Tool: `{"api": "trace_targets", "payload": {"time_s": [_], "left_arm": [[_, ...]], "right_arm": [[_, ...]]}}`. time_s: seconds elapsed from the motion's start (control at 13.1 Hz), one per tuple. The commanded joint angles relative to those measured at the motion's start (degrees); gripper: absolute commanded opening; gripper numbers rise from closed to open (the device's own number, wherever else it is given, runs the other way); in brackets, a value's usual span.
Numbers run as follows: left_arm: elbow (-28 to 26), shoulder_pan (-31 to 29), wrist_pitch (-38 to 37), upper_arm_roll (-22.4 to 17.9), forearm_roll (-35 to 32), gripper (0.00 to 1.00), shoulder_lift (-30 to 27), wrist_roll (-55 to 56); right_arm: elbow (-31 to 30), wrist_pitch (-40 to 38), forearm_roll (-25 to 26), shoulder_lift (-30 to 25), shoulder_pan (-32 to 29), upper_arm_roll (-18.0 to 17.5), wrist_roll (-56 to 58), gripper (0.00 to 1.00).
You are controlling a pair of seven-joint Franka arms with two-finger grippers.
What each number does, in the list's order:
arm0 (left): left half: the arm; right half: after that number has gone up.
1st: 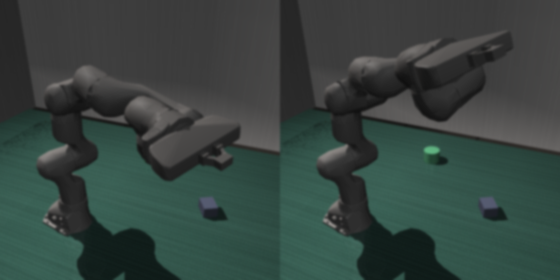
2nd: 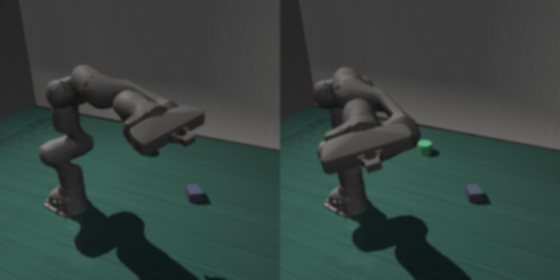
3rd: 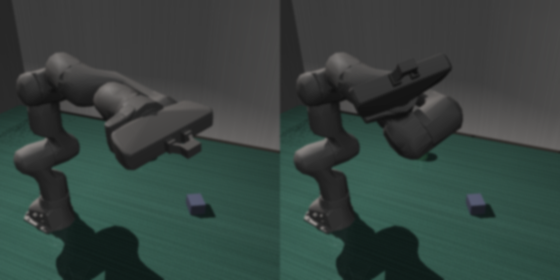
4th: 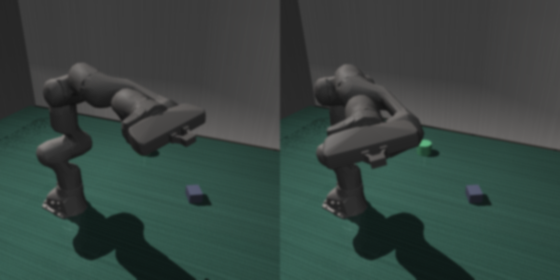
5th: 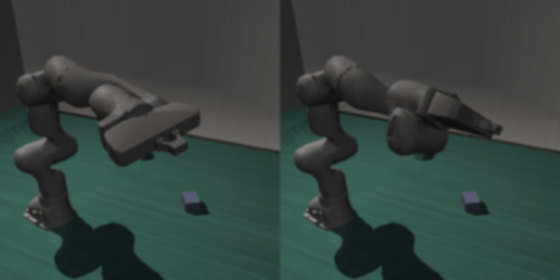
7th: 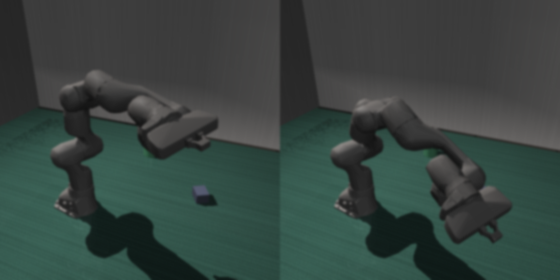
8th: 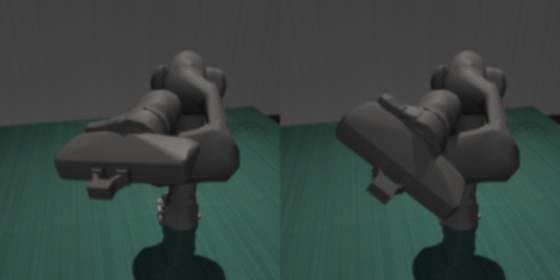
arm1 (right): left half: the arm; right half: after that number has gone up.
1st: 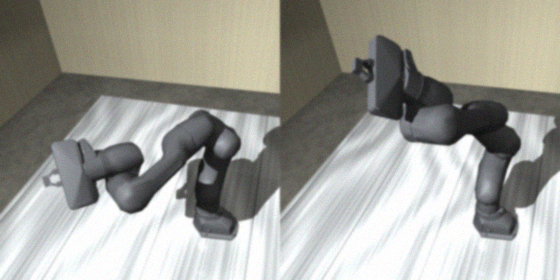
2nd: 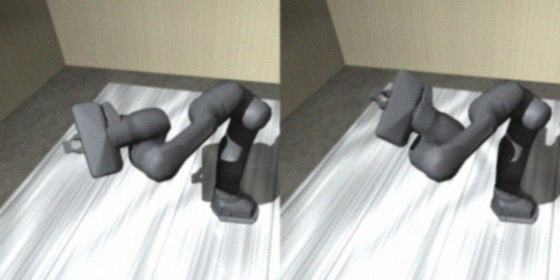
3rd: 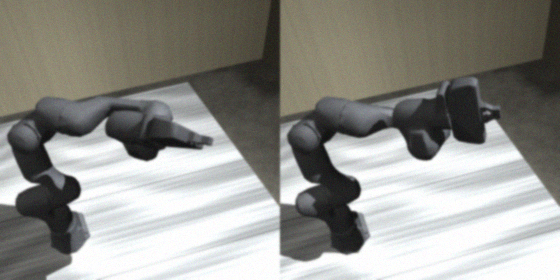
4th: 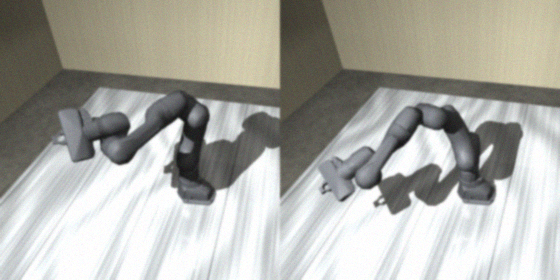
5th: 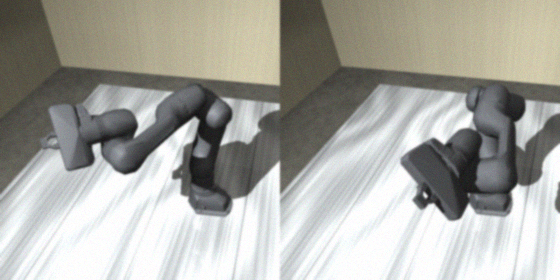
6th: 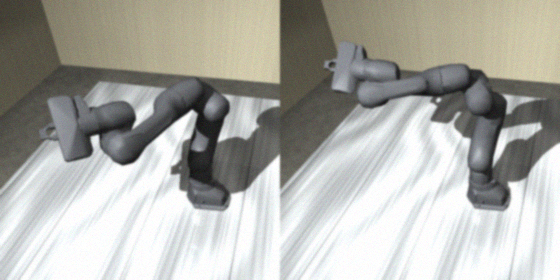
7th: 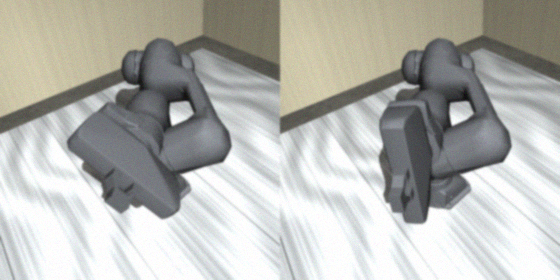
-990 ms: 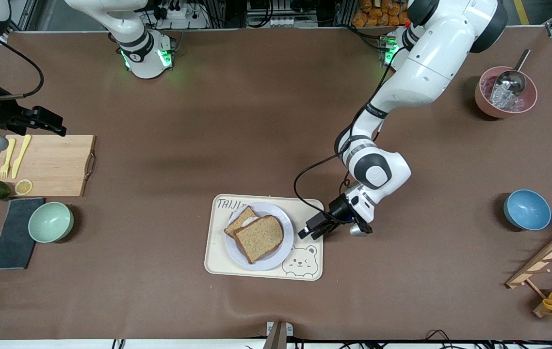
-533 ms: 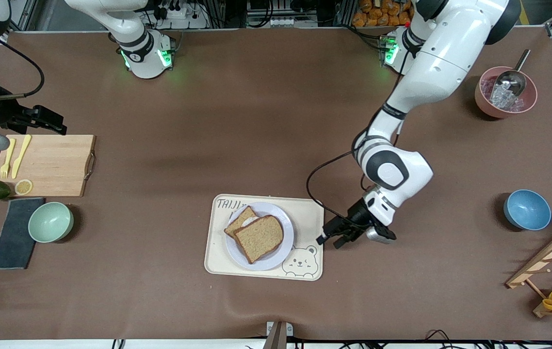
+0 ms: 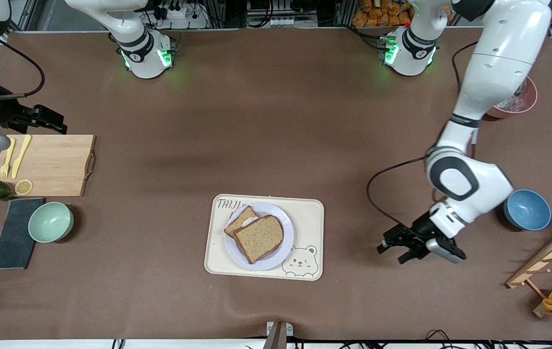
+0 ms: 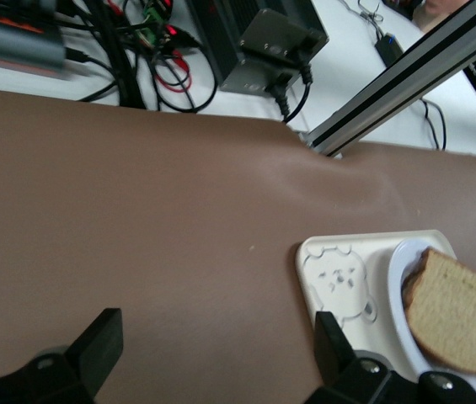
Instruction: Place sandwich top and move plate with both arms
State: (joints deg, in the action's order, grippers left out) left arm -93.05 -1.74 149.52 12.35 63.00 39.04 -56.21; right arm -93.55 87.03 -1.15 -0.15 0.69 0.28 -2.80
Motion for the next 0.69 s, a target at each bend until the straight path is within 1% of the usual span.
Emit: {"api": "trace_targets", "payload": {"time_s": [0.0,0.23,0.3,0.46,0.61], "left_arm": [[-2.6,-4.8,-6.4,0.3,-15.6,1.00,-4.5,7.8],[-2.7,-8.1,-14.1,0.1,-29.6,1.00,-9.2,17.2],[-2.7,-8.6,-16.9,-0.5,-34.3,1.00,-11.2,21.0],[-2.2,-8.6,-23.9,-1.4,-43.9,1.00,-15.6,29.3],[-2.2,-8.3,-28.9,-1.0,-52.3,1.00,-20.1,37.8]], "right_arm": [[0.2,-0.9,0.4,-0.3,-0.5,-0.4,0.5,1.00],[0.1,-1.4,0.2,-0.1,-0.6,-0.3,0.5,1.00],[0.1,-1.4,0.1,0.0,-0.6,-0.3,0.5,1.00],[0.1,-1.4,0.0,0.1,-0.6,-0.3,0.5,1.00],[0.0,-1.5,-0.1,0.1,-0.6,-0.3,0.5,1.00]]}}
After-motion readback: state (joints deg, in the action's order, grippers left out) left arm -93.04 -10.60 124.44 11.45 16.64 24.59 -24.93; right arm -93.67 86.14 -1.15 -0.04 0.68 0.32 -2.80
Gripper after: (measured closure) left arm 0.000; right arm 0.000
